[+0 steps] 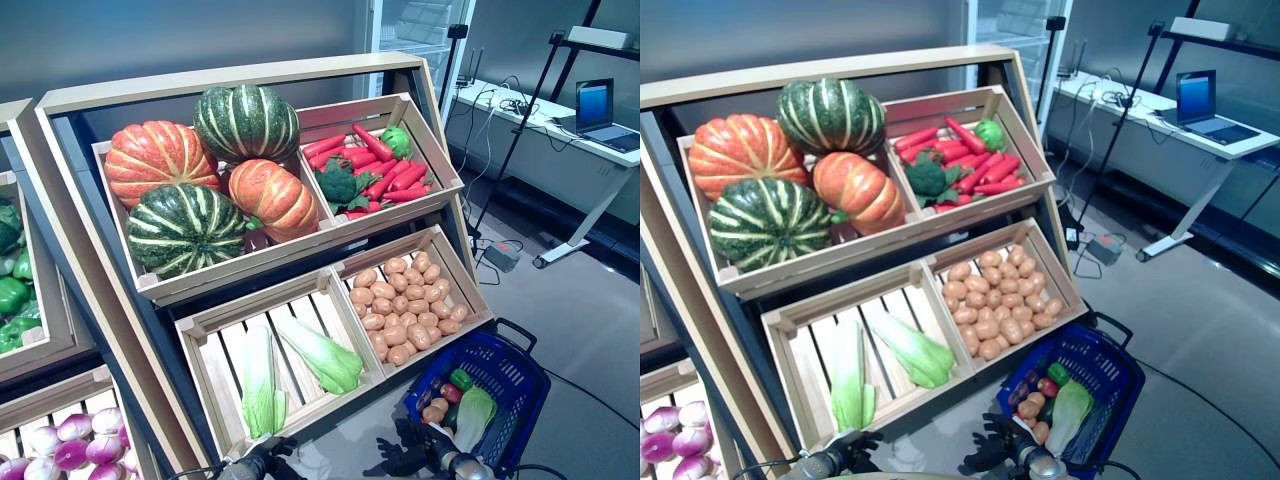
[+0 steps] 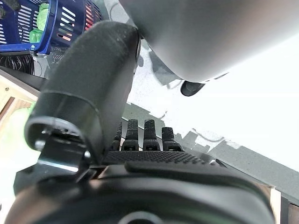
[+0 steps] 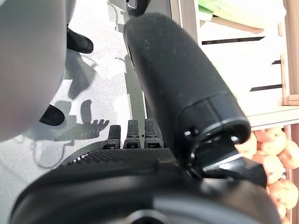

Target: Put vegetables into the basket

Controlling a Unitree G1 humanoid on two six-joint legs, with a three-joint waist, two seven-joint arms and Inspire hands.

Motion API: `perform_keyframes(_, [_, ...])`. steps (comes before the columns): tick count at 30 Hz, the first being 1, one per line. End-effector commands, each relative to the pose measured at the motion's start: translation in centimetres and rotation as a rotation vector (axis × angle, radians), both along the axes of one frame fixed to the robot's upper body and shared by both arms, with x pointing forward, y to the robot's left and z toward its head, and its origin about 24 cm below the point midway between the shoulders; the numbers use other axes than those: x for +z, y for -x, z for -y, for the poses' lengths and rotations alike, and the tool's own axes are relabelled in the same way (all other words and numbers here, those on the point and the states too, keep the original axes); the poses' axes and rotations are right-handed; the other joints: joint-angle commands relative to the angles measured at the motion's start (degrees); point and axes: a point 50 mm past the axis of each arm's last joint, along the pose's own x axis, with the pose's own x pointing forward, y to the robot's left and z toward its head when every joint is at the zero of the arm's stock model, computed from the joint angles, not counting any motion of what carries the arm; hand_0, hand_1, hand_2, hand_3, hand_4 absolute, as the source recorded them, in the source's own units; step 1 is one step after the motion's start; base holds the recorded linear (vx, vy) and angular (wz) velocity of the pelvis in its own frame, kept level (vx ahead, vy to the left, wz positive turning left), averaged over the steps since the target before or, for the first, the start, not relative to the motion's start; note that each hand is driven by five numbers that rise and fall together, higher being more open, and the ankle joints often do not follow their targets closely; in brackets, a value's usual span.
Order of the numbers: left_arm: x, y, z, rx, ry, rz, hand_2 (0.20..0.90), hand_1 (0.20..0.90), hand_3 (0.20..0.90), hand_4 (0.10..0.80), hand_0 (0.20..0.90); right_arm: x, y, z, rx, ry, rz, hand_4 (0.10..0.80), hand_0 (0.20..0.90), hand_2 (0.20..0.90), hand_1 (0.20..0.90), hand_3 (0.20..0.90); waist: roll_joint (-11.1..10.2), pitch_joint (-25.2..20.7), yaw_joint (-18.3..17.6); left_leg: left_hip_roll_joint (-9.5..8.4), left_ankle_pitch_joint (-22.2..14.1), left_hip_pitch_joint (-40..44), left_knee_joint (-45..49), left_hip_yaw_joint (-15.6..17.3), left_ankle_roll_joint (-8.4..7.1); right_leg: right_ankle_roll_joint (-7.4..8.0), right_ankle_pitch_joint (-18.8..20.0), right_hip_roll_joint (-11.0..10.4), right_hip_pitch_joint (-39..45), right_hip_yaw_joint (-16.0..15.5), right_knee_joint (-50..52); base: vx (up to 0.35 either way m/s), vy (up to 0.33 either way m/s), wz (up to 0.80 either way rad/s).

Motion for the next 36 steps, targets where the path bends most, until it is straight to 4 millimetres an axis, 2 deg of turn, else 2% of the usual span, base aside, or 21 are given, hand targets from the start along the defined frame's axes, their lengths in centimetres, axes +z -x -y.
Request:
perform_keyframes(1, [0.3,-2.0,2.1,-0.052,0.059,0.05,0.9,0.9,0.9,0.8,0.9,1.0,-3.1,-0.7,0.08,0.015,0.094,0.8,0.9,0.9,0.9,0.9,-0.2,4.2,-0.2,-2.66,-8.5,3.5,0.5,-1.0,1.33,-1.56,-5.4,1.1,4.7,-2.1,0.3,0.0,0.0,0.0])
perform_keyframes(11, [0.5,-2.3,2.3,-0.059,0.074,0.083,0.9,0.9,0.9,0.8,0.9,1.4,-3.5,-1.0,0.074,-0.005,0.152,0.8,0.9,0.9,0.9,0.9,-0.1,4.2,-0.4,-2.67,-8.4,3.5,0.5,-1.0,1.22,-1.54,-5.3,1.0,4.6,-2.1,0.3,0.0,0.0,0.0])
perform_keyframes(15, [1.3,-3.7,3.2,-0.025,0.216,0.156,0.9,0.9,0.9,0.8,0.9,1.6,-3.8,-0.9,0.072,-0.004,0.178,0.8,0.9,0.9,0.9,0.9,0.0,4.3,-0.4,-2.69,-8.4,3.3,0.5,-1.0,1.12,-1.47,-5.3,1.0,4.4,-2.0,0.3,0.0,0.0,0.0])
perform_keyframes(19, [2.7,-5.4,4.4,0.038,0.457,0.231,0.9,0.9,0.9,0.8,0.9,1.7,-4.2,-0.6,0.061,0.006,0.187,0.8,0.9,0.9,0.9,0.9,0.1,4.7,-0.2,-2.65,-8.3,3.0,0.5,-0.9,1.04,-1.45,-5.2,1.0,4.1,-2.2,0.3,-0.009,0.001,0.0])
perform_keyframes(21, [4.0,-6.6,5.3,0.08,0.667,0.26,0.9,0.9,0.9,0.8,0.9,2.1,-4.6,-0.4,0.046,0.005,0.213,0.8,0.9,0.9,0.9,0.9,0.2,5.2,0.0,-2.64,-8.3,2.9,0.5,-0.9,0.95,-1.43,-5.0,0.9,4.0,-2.4,0.3,-0.035,0.009,0.01])
perform_keyframes(25, [5.2,-7.4,6.0,0.119,0.858,0.261,0.9,0.9,0.9,0.8,0.9,2.2,-4.8,-0.2,0.053,0.005,0.221,0.8,0.9,0.9,0.9,0.9,0.4,5.4,0.0,-2.58,-8.3,2.8,0.5,-0.7,0.92,-1.41,-4.8,0.8,3.9,-2.5,0.3,0.0,0.0,0.0])
perform_keyframes(28, [6.7,-8.2,6.7,0.158,1.073,0.279,0.9,0.9,0.9,0.8,0.9,2.3,-4.8,-0.4,0.06,0.002,0.226,0.8,0.9,0.9,0.9,0.9,0.3,5.5,0.0,-2.52,-8.4,2.7,0.5,-0.5,0.92,-1.36,-4.7,0.6,3.8,-2.6,0.3,0.0,0.0,0.0])
perform_keyframes(32, [8.9,-9.7,6.5,0.237,1.275,0.408,0.9,0.9,0.9,0.8,0.9,2.4,-4.7,-0.6,0.052,0.006,0.234,0.8,0.9,0.9,0.9,0.9,0.1,5.6,0.3,-2.41,-8.5,2.7,0.5,-0.4,0.83,-1.28,-4.5,0.4,3.8,-2.9,0.3,0.0,0.0,0.0])
perform_keyframes(35, [10.1,-10.7,6.1,0.28,1.31,0.506,0.9,0.9,0.9,0.8,0.9,2.4,-4.6,-0.7,0.046,0.005,0.236,0.8,0.9,0.9,0.9,0.9,-0.1,5.6,0.5,-2.37,-8.6,2.7,0.5,-0.4,0.85,-1.32,-4.5,0.3,3.9,-3.0,0.3,0.0,0.0,0.0])
perform_keyframes(36, [11.2,-11.6,5.3,0.317,1.269,0.634,0.9,0.9,0.9,0.8,0.9,2.4,-4.5,-0.7,0.035,0.004,0.236,0.8,0.9,0.9,0.9,0.9,-0.2,5.7,0.7,-2.3,-8.6,2.7,0.5,-0.5,0.75,-1.34,-4.6,0.1,3.9,-3.3,0.3,0.0,0.0,0.0])
